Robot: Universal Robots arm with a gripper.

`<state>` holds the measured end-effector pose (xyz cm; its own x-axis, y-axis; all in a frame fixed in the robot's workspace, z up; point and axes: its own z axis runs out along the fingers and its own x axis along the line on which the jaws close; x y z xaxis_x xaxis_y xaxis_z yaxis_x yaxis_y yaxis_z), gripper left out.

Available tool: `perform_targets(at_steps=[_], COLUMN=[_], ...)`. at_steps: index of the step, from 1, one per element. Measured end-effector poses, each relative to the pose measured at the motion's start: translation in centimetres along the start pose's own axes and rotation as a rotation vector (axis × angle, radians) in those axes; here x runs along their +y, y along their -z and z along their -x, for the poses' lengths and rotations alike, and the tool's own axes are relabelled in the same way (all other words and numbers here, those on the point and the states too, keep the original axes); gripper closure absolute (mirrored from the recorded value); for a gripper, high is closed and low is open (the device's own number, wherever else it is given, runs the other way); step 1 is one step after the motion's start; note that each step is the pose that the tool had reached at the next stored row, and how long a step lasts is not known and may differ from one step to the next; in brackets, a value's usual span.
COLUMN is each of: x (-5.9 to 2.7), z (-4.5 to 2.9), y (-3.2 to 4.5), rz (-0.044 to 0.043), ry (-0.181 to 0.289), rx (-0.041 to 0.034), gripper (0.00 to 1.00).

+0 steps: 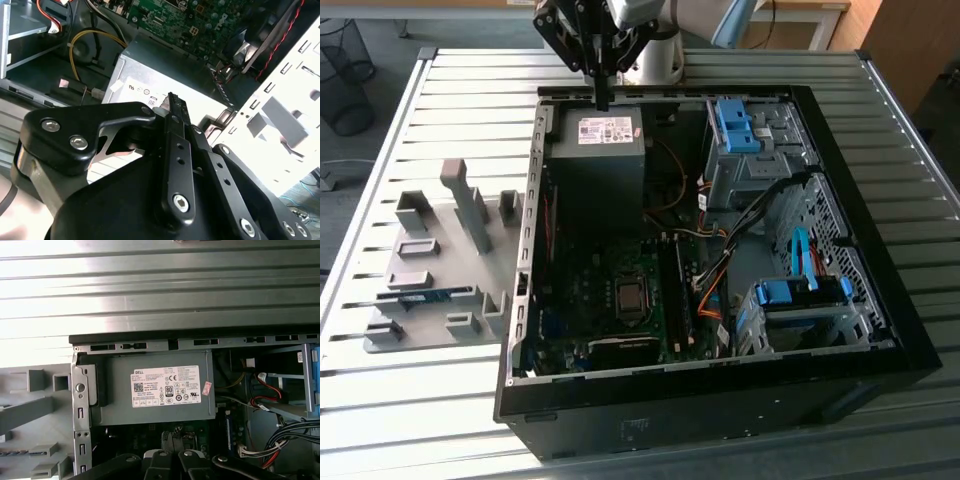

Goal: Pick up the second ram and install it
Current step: 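Reach for the second ram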

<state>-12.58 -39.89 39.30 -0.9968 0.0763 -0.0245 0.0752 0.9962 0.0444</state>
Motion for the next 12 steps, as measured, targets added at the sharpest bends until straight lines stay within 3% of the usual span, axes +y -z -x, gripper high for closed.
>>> perform_targets(at_steps=[12], x=[-0.02], z=[-0.24], y=[-0.07], rz=[-0.0001], ry=[0.0], rx=[0.0001], gripper=[0.89])
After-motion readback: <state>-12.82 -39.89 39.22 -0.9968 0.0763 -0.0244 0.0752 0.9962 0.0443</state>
